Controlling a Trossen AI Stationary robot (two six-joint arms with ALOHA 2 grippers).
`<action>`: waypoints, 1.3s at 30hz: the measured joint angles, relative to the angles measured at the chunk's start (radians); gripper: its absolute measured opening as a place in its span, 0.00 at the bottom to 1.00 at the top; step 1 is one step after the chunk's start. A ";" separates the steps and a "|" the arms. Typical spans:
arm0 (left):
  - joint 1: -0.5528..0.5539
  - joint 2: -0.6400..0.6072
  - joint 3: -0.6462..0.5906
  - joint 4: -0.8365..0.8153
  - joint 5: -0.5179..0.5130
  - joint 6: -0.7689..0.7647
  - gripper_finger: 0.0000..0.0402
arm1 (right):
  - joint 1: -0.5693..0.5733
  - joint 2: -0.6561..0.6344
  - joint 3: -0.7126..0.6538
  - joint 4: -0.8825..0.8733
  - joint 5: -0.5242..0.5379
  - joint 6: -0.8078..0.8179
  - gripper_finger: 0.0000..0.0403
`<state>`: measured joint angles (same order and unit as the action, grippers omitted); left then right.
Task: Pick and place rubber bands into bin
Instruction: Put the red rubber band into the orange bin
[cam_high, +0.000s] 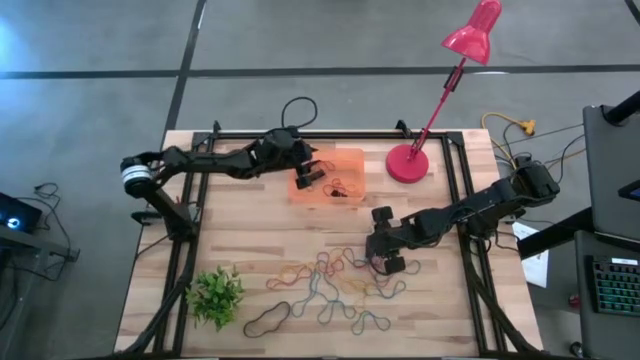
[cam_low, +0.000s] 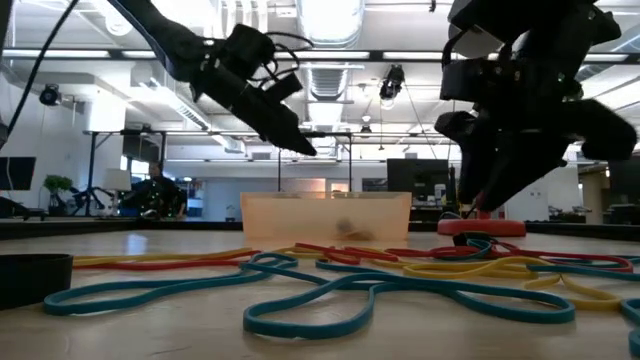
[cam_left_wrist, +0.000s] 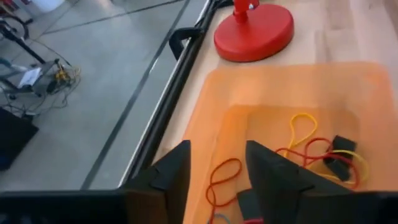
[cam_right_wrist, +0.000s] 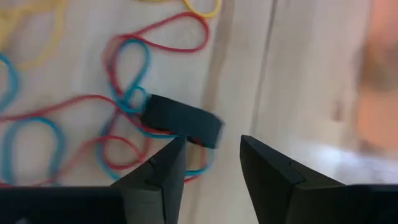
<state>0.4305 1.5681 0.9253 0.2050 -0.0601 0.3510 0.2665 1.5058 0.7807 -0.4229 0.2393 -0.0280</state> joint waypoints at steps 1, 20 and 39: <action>0.000 -0.015 0.000 -0.026 0.000 -0.006 0.37 | 0.000 0.000 0.000 0.002 0.014 -0.021 0.36; -0.072 -0.461 -0.127 -0.271 0.003 -0.137 0.42 | 0.002 0.146 0.017 0.077 0.000 -0.107 0.36; -0.072 -0.596 -0.347 -0.213 -0.002 -0.191 0.42 | 0.001 0.150 0.059 0.105 -0.057 -0.122 0.17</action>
<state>0.3580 0.9723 0.5779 -0.0084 -0.0624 0.1596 0.2676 1.6562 0.8398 -0.3180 0.1825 -0.1496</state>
